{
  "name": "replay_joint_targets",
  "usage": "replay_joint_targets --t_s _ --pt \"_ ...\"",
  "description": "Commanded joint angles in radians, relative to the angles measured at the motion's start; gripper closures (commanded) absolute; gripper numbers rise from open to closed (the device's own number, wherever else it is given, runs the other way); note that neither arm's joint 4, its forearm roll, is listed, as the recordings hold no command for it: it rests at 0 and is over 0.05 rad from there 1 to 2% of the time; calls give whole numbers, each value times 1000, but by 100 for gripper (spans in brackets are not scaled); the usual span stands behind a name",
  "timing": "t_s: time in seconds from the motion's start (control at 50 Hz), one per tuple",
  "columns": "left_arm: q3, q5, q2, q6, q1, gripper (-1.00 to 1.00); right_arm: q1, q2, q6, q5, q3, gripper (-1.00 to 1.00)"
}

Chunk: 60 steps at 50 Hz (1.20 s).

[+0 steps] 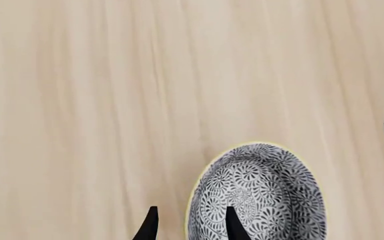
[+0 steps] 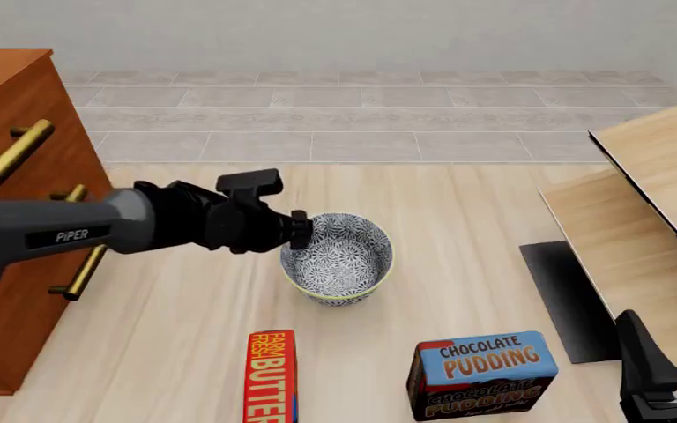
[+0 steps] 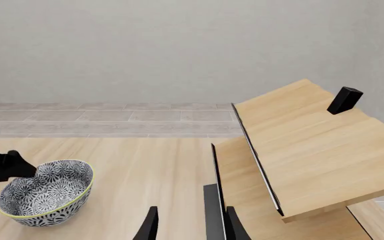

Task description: Close the top drawer of the cabinet and put the bowl on top of it.

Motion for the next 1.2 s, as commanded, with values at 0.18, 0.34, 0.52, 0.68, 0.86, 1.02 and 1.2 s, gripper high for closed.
replay_joint_targets --t_s 0.18,0.34,0.52,0.68,0.86,1.02,1.2 --pt "-5 -9 30 -11 -5 -100 0 1 1 -1 0 -100" --pt "-8 -15 44 -11 -7 -100 0 1 1 -1 0 -100" --pt "-9 -23 62 -14 -11 -100 0 1 0 -1 0 -100" --pt "-14 -25 74 -13 -11 -100 0 1 0 -1 0 -100" --pt "-17 -29 86 -17 -14 -100 0 0 0 -1 0 -100" --pt "-18 -37 101 -16 -14 -100 0 1 0 -1 0 -100" --pt "-20 -27 97 -14 -14 100 0 1 0 -1 0 -100"
